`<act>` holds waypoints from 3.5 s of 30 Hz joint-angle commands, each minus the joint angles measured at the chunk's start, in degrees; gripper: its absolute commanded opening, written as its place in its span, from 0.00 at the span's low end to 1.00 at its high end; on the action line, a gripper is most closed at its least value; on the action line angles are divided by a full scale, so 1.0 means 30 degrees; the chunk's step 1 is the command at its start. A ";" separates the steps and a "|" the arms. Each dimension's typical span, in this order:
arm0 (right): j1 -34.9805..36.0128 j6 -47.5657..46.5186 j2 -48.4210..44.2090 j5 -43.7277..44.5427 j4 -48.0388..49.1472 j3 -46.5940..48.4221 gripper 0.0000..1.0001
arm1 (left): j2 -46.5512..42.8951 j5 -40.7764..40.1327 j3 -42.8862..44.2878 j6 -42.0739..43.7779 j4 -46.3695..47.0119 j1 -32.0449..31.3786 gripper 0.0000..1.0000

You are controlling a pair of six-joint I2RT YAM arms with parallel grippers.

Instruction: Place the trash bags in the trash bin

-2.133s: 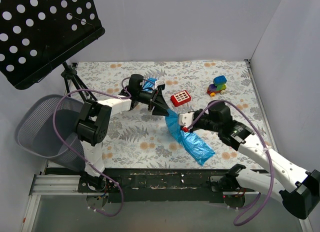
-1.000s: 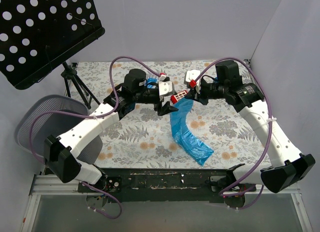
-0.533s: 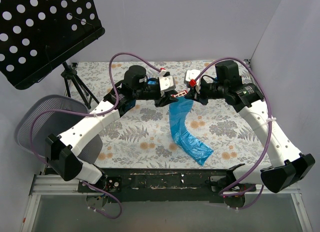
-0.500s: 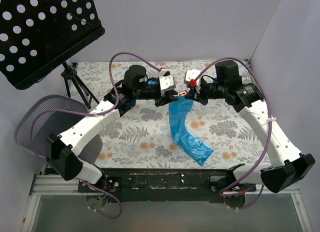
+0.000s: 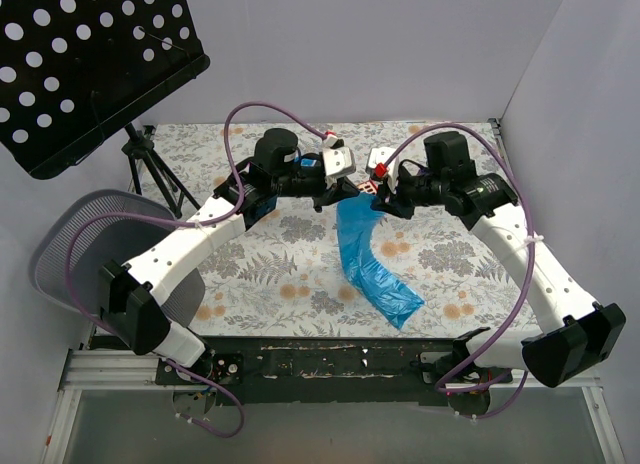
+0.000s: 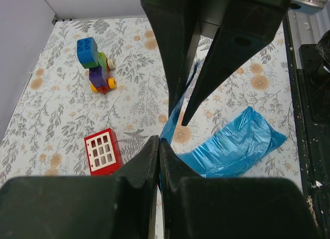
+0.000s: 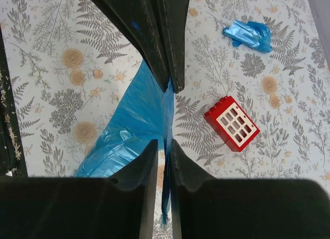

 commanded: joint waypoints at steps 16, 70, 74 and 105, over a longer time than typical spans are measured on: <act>-0.0066 0.1861 -0.0900 -0.0486 0.0892 -0.0136 0.01 | -0.1201 -0.1113 -0.0427 0.1568 -0.0214 -0.0285 0.00; -0.2263 0.7955 0.0683 -0.6463 0.2562 -0.1040 0.01 | -0.2518 -0.4804 -0.5407 1.2700 0.7225 -0.3156 0.00; -0.2118 0.9028 -0.0195 -0.2519 0.4070 -0.3006 0.01 | -0.2404 -0.5097 -0.5232 1.3053 0.7667 -0.3156 0.00; -0.1848 0.9447 0.0386 -0.3388 0.4669 -0.0229 0.01 | -0.1638 -0.4837 -0.5464 1.4693 0.6587 -0.3156 0.00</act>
